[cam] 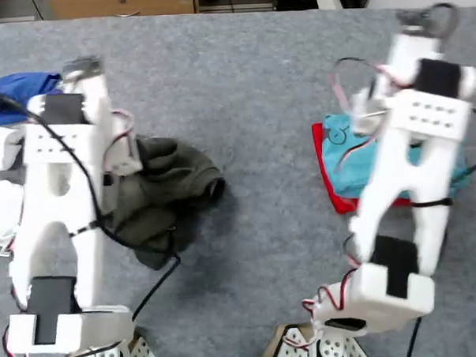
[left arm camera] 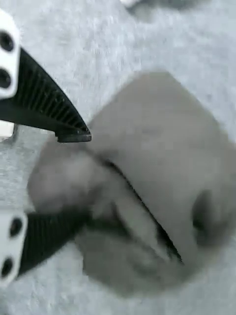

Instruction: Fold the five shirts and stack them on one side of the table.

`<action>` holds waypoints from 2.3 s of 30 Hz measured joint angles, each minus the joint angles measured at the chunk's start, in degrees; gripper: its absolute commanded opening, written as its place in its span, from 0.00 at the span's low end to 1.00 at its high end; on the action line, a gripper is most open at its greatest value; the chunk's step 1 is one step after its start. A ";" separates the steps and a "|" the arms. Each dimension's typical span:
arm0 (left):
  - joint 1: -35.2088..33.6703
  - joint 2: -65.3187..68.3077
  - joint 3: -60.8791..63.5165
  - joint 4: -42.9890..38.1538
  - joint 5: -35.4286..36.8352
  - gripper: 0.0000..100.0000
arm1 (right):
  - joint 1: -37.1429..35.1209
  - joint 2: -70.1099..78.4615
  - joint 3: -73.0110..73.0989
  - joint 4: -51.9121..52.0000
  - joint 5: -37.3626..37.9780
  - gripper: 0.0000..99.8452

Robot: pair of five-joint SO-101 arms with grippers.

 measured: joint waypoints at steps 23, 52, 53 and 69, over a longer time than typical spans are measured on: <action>-45.27 -0.09 8.35 0.53 -10.55 0.30 | -54.07 21.54 8.97 -12.31 0.35 0.33; -50.46 -0.09 8.62 0.53 -12.66 0.30 | -23.82 15.21 -3.08 -0.09 4.22 0.00; -50.46 -0.09 8.62 0.53 -12.66 0.30 | -21.98 13.71 -1.76 -0.09 4.92 0.00; -22.68 -0.09 13.80 -3.52 -8.26 0.30 | -12.75 -3.78 9.23 -0.09 9.93 0.01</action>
